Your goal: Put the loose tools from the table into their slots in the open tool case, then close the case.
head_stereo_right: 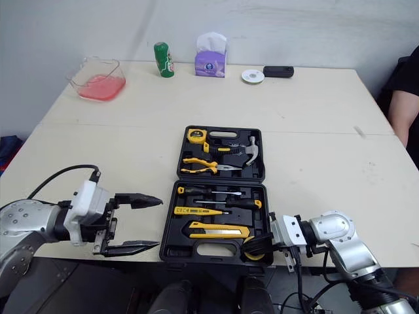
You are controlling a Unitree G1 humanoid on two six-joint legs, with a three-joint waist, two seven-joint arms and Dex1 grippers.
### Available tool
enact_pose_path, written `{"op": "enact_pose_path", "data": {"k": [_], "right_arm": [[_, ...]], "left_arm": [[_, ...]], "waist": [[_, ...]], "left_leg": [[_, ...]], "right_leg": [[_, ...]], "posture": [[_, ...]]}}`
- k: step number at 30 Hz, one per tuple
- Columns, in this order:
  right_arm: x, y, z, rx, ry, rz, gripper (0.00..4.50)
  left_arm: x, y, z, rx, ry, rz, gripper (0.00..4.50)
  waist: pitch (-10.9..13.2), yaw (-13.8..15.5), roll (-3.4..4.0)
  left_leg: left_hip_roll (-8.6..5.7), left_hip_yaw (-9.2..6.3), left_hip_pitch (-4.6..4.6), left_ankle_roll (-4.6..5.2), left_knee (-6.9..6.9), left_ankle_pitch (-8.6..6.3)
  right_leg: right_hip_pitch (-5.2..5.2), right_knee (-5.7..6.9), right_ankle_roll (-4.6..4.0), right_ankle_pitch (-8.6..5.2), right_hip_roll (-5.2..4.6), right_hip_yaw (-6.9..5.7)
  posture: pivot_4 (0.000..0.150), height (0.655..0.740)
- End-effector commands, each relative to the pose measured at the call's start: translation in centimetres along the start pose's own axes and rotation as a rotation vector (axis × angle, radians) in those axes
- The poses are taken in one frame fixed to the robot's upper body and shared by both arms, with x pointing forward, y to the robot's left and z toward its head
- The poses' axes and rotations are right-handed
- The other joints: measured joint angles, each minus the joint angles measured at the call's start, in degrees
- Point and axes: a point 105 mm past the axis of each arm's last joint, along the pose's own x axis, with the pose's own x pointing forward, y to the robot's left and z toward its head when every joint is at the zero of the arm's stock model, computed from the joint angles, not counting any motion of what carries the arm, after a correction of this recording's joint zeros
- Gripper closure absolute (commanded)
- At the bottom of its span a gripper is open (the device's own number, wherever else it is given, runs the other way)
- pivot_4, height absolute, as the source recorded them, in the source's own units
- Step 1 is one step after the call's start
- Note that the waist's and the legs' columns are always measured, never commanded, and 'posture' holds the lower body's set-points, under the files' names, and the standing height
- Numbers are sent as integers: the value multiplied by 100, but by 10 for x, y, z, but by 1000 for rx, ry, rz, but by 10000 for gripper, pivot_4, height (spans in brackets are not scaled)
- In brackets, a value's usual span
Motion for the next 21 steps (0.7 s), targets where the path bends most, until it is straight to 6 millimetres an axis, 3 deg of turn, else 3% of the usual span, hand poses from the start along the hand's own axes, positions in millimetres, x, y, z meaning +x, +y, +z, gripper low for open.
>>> {"op": "enact_pose_path", "data": {"k": [1, 6, 9, 12, 16, 19, 21], "right_arm": [[-16, -3, 6, 80, 43, -77, 44463], [-39, -14, 44, 50, 36, -217, 44463], [-64, -30, 57, 73, 57, -379, 44463], [-85, -40, 49, 69, 117, -489, 44463], [-98, -47, 30, 65, 154, -566, 44463], [-104, -55, 19, 73, 177, -603, 45000], [-109, -64, 11, 61, 204, -639, 45000]], "left_arm": [[-10, 7, 5, 9, -7, 75, 0], [-22, 22, -1, -20, -28, 222, 0], [-31, 31, -7, -11, -21, 316, 0], [-39, 43, -13, -2, -24, 391, 0], [-42, 55, -24, -17, -23, 447, 0], [-39, 64, -35, -18, 10, 461, 8468], [-30, 68, -38, -28, -1, 440, 17814]], "waist": [[10, 16, 17], [42, 21, 71], [44, 3, 73], [44, 10, 73], [44, 20, 71], [44, 7, 72], [44, 2, 72]], "left_leg": [[0, 1, -11, 4, 0, 1], [-2, 4, -28, 8, 0, 3], [11, 7, -28, 3, -4, 0], [12, 11, -28, 3, -4, 0], [11, 15, -30, 6, -4, -1], [8, 18, -42, 8, -4, 0], [7, 25, -46, 10, -3, 2]], "right_leg": [[-11, 0, -1, 0, -1, 0], [-24, 0, 0, 0, -2, -1], [-28, 1, -6, -3, 8, -3], [-29, 1, -6, -3, 10, -3], [-30, 0, -6, -4, 10, -3], [-44, 3, -5, -3, 9, -3], [-50, 9, -3, -2, 10, -3]], "posture": [[1500, 7400], [1500, 7400], [1500, 7400], [1500, 7400], [1500, 7400], [1500, 7400], [1500, 7400]]}}
